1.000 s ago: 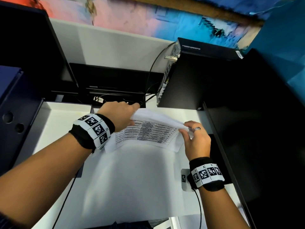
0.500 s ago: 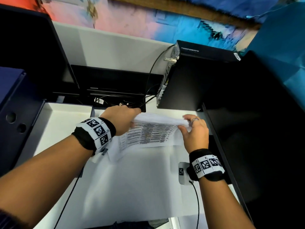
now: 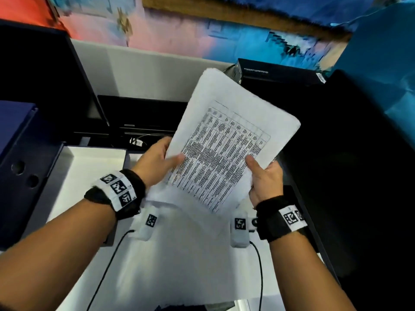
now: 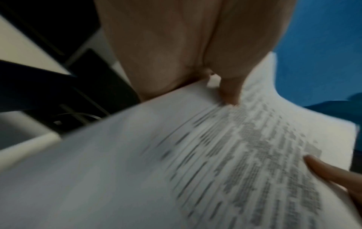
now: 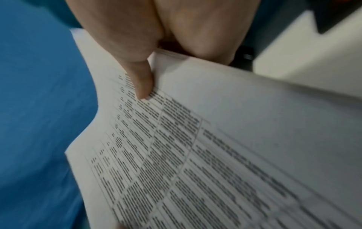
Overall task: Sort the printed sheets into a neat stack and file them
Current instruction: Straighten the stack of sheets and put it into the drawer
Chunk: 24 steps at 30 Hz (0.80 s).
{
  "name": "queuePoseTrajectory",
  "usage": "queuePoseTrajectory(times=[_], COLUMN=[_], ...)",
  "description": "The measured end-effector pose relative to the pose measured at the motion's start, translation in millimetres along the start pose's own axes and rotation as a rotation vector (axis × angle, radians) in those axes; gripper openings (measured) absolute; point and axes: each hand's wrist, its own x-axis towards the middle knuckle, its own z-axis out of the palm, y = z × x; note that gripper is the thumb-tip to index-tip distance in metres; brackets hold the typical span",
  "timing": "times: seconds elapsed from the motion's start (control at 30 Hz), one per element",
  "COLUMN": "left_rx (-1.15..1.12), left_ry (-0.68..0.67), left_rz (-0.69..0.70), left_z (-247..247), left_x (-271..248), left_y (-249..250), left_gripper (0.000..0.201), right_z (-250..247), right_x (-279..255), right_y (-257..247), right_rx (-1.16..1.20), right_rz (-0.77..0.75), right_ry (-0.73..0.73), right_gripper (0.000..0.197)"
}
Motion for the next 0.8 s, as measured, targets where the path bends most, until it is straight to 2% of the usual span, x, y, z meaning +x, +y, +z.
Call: queuePoseTrajectory(times=[0.07, 0.13, 0.2, 0.27, 0.37, 0.43, 0.6, 0.67, 0.73, 0.8], left_rx=[0.013, -0.021, -0.014, -0.006, -0.139, -0.290, -0.349, -0.307, -0.205, -0.163], left_ry=[0.206, 0.333, 0.342, 0.261, 0.209, 0.226, 0.219, 0.299, 0.368, 0.390], left_rz=[0.116, 0.214, 0.251, 0.205, 0.200, 0.255, 0.386, 0.452, 0.507, 0.525], left_z=[12, 19, 22, 22, 17, 14, 8, 7, 6, 8], left_x=[2, -2, -8, -13, -9, -9, -6, -4, -1, 1], left_y=[10, 11, -1, -15, -21, -9, 24, 30, 35, 37], left_gripper=[0.027, 0.029, 0.033, 0.039, 0.079, 0.089, 0.070, 0.052, 0.032, 0.020], right_z=[8, 13, 13, 12, 13, 17, 31, 34, 36, 35], right_x=[-7, -18, -28, -35, -35, -32, -25, -22, -18, -13], right_y=[-9, -15, -10, 1, 5, -3, -23, -30, -34, -36], right_rx=[-0.172, -0.236, -0.265, -0.304, -0.254, -0.201, -0.099, -0.096, -0.123, -0.154], right_rz=[-0.170, -0.229, -0.231, -0.196, -0.167, -0.209, -0.319, -0.359, -0.384, -0.409], right_ry=[0.012, -0.009, -0.014, 0.014, 0.028, 0.026, 0.011, 0.042, 0.081, 0.144], right_gripper=[0.023, 0.024, 0.030, 0.039, 0.050, 0.052, 0.047, 0.032, 0.006, 0.015])
